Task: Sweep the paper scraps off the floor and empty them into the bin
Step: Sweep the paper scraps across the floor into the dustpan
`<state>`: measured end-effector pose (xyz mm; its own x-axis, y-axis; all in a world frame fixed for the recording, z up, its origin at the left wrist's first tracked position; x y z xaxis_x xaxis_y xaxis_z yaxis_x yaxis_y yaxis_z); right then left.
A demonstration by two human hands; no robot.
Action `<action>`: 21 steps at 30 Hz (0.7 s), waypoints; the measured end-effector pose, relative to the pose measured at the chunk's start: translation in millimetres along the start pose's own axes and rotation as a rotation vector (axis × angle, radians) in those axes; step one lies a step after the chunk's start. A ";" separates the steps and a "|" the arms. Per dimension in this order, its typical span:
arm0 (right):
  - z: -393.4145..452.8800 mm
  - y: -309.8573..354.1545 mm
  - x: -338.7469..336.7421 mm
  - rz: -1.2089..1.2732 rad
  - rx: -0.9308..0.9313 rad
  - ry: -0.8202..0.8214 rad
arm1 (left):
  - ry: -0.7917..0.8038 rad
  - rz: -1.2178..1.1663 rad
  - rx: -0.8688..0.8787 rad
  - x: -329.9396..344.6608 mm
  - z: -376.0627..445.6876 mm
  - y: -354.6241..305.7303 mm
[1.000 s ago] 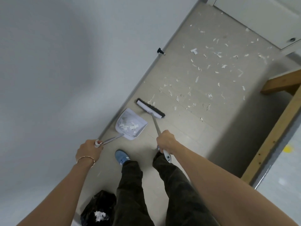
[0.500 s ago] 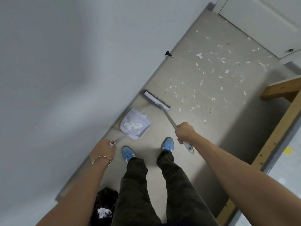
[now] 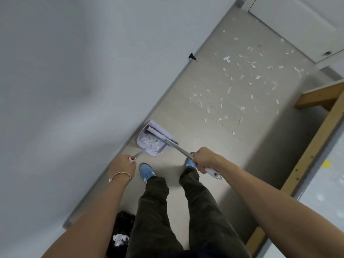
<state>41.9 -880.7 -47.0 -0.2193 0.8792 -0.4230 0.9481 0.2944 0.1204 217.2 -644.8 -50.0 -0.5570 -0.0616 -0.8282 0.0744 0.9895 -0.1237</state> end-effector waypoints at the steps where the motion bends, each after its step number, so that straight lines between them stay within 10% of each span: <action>1: -4.7 -2.4 -2.3 0.042 0.019 -0.008 | -0.001 -0.004 0.001 0.2 -0.7 1.3; 21: 11.9 35.1 -21.5 -0.016 0.063 -0.204 | -0.007 -0.187 -0.233 26.8 -66.4 119.0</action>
<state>82.6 -893.7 -44.4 -0.1898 0.7784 -0.5983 0.9587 0.2784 0.0580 156.2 -520.0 -50.6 -0.5375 -0.2460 -0.8066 -0.2214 0.9641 -0.1465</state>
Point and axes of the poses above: each hand's wrist, its own z-axis towards the middle knuckle, its own x-axis out of the palm, y = z × x, the point moved 5 cm from there along z, towards the middle knuckle, and after that the axes turned 10 degrees about -y, right-handed, at the moved point
